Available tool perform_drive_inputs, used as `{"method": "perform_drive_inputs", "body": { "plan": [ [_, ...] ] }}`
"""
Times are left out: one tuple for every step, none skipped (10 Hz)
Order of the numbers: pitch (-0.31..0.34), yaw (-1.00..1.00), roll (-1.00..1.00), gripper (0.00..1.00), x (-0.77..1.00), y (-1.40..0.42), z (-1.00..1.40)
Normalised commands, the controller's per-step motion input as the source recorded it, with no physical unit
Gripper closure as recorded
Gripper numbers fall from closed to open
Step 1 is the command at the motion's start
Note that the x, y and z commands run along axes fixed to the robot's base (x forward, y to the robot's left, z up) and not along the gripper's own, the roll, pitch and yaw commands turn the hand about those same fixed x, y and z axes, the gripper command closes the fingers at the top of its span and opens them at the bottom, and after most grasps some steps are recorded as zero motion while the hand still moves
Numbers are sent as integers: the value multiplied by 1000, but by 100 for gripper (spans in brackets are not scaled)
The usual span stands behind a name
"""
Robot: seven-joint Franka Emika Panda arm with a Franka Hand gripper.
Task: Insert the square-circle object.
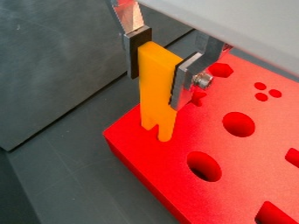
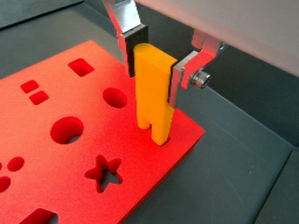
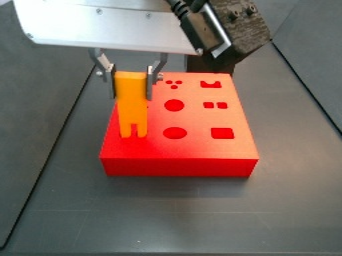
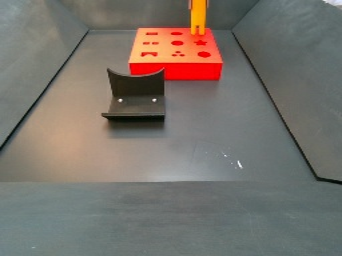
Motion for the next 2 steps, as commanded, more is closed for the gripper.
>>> {"method": "perform_drive_inputs", "body": {
  "plan": [
    [0, 0, 21, 100, 0, 0, 0],
    [0, 0, 0, 100, 0, 0, 0]
  ]
}}
